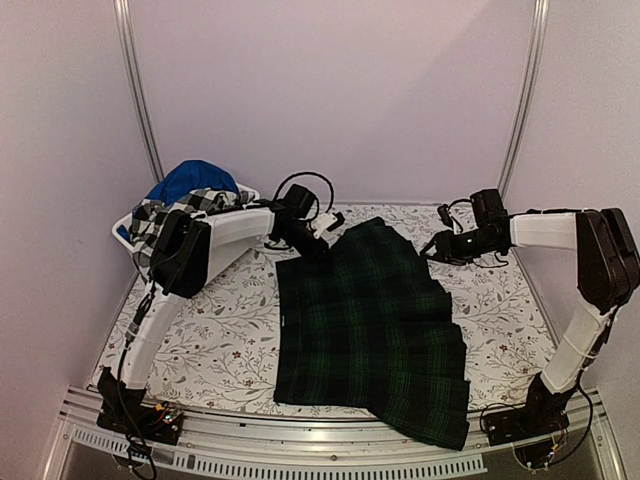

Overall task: Fold and stack the mixed laundry pile
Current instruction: Pick up the flattened skirt from the center of the board, then fold the flattened skirt at the center of the board.

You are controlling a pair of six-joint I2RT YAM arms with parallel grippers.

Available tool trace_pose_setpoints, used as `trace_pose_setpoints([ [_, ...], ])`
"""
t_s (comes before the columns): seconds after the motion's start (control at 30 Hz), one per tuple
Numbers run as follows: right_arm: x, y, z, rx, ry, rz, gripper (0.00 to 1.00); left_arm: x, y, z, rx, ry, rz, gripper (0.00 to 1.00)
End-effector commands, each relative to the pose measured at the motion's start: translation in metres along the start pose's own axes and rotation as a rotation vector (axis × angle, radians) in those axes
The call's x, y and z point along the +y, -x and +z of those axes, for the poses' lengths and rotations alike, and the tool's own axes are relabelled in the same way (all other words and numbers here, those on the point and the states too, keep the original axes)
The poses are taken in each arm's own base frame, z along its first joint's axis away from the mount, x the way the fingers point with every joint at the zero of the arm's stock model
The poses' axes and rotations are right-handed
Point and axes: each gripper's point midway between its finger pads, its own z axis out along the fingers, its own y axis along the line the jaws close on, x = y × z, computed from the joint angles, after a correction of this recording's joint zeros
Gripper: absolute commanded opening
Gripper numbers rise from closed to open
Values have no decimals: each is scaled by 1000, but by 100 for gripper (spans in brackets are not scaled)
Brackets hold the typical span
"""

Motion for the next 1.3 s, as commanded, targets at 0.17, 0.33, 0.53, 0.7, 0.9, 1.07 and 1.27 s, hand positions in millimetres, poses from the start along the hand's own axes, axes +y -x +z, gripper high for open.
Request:
trace_pose_setpoints([
  [0.17, 7, 19, -20, -77, 29, -14, 53, 71, 9, -13, -62, 152, -120, 0],
  [0.33, 4, 24, -22, -90, 30, -9, 53, 91, 41, -49, -164, 186, -107, 0],
  [0.53, 3, 24, -24, -95, 36, -5, 53, 84, 53, -68, -203, 208, -59, 0],
  [0.7, 6, 28, -31, -113, 33, -9, 53, 45, 64, -76, -157, 282, 80, 0],
  [0.9, 11, 35, -52, -160, 22, -3, 53, -51, 76, -119, -190, 299, 253, 0],
  [1.07, 19, 39, -83, -221, 1, -6, 53, -143, 46, -139, -189, 228, 351, 0],
  [1.27, 24, 40, -121, -295, -41, -14, 55, -236, -17, -160, -154, 90, 420, 0],
])
